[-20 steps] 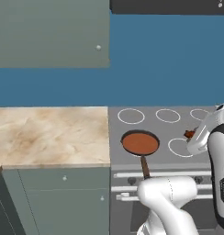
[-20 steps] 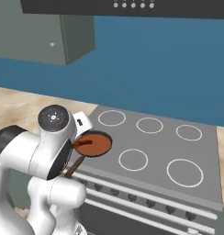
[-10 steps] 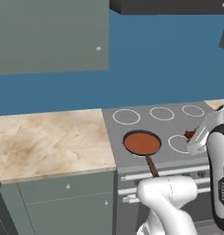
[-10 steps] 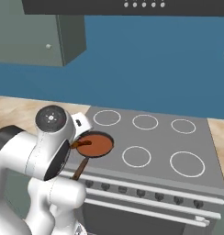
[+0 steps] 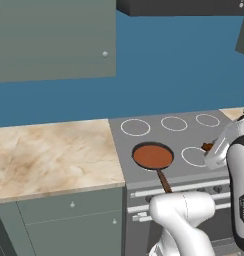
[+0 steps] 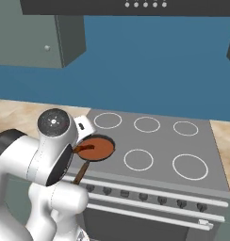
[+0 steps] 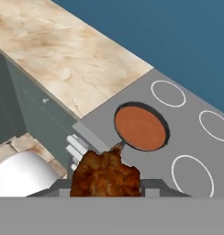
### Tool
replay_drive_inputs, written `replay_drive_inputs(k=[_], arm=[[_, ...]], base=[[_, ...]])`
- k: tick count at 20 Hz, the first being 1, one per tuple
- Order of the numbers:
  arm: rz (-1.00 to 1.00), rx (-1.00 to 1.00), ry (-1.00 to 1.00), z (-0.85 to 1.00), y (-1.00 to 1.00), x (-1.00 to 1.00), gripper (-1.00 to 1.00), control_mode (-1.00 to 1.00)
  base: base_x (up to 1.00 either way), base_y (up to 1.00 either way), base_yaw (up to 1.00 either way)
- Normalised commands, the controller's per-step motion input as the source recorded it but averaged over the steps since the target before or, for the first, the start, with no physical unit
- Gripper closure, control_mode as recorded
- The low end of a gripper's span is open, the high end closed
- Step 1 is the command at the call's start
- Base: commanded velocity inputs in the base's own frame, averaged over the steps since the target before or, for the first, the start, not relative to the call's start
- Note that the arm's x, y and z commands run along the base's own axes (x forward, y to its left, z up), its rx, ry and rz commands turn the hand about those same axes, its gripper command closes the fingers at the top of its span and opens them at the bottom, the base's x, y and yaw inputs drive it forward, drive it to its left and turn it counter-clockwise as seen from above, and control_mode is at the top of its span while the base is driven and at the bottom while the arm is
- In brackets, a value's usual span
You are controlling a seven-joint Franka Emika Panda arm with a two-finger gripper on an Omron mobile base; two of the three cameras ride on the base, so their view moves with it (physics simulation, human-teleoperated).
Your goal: Retrieve the chicken drumstick from the fridge and place it on the saucepan with marinade on the stove.
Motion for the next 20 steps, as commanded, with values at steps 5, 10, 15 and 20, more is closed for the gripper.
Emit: replay_drive_inputs(k=[5,10,15,20], arm=[[0.00,0.00,0.00,0.00,0.00,0.00,1.00,1.00],[0.00,0.00,0.09,0.00,0.00,0.42,1.00,-1.00],[0.00,0.00,0.04,-0.19,0.00,0.43,1.00,-1.00],[0.00,-0.01,0.02,-0.41,0.11,0.11,1.00,-1.00]], base=[[0.05,0.00,0.00],[0.00,0.00,0.00],[0.00,0.00,0.00],[0.00,0.00,0.00]])
